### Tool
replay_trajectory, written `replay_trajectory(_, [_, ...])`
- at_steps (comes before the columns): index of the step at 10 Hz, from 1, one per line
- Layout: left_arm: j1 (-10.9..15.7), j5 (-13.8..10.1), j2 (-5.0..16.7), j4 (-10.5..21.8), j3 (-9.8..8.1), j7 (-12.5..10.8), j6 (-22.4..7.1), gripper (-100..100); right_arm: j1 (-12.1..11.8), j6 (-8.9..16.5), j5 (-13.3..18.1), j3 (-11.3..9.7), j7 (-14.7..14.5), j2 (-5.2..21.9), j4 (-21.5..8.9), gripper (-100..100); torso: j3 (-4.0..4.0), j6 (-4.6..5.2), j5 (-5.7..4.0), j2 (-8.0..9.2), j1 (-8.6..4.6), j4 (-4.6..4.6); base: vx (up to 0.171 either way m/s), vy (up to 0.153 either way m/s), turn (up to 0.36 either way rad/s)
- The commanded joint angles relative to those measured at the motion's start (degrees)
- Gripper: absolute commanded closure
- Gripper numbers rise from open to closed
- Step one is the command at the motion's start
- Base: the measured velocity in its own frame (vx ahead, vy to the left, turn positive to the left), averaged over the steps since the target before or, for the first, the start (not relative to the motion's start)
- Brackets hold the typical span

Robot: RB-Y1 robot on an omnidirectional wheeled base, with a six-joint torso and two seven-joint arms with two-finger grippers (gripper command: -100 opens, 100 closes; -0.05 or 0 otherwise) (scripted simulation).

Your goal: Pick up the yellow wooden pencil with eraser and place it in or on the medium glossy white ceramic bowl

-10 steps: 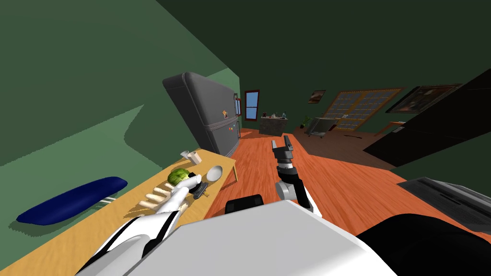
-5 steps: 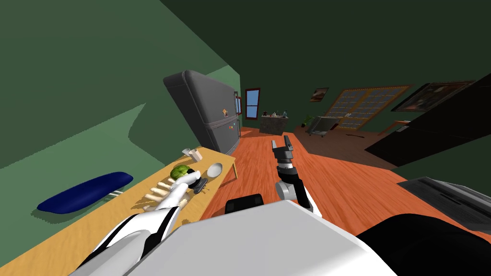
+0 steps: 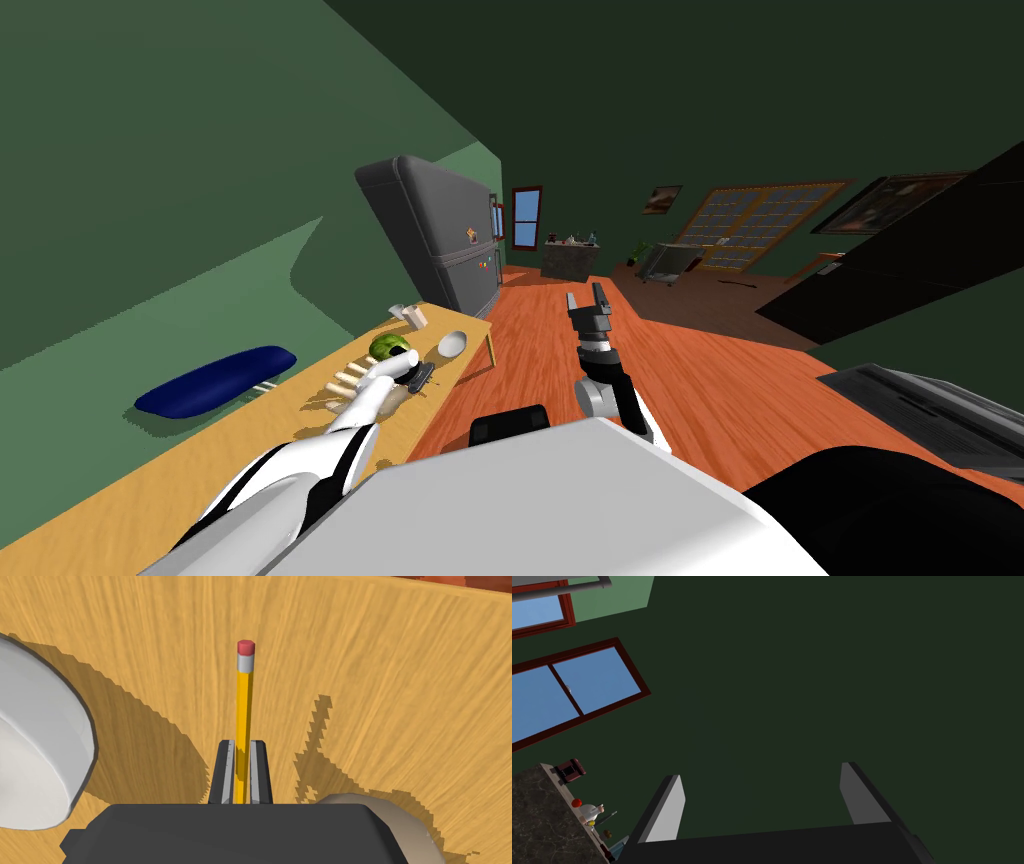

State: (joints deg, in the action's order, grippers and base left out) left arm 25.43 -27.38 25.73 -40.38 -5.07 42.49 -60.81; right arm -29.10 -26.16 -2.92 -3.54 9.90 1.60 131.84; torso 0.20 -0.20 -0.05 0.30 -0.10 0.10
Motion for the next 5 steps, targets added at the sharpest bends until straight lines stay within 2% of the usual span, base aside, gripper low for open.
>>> replay_trajectory(1, [-0.05, 0.28, -0.14, -1.98, -1.02, -0.79, -0.63, 100, 0.0, 0.0, 0.0, 0.0, 0.0, 0.0, 0.0, 0, 0.0, 0.0, 0.0, 0.0, 0.0, 0.0, -0.066, -0.001, 0.024])
replay_trajectory(2, [0.3, 0.48, -0.34, -2.92, -1.97, -1.24, -0.66, 100, 0.0, 0.0, 0.0, 0.0, 0.0, 0.0, 0.0, 0, -0.02, 0.01, 0.01, -0.04, 0.04, 0.0, -0.104, -0.005, 0.025])
replay_trajectory(3, [1.0, 0.83, -0.71, -4.76, -3.82, -2.08, -0.72, 100, 0.0, 0.0, 0.0, 0.0, 0.0, 0.0, 0.0, 0, 0.02, 0.0, 0.0, 0.04, 0.03, 0.02, -0.203, 0.008, 0.031])
replay_trajectory(5, [1.69, 1.08, -1.02, -6.48, -5.53, -2.79, -0.81, 100, 0.02, 0.0, 0.0, 0.0, 0.0, 0.0, 0.0, 0, 0.3, -0.06, -0.02, 0.53, -0.02, 0.12, -0.2, -0.016, 0.026])
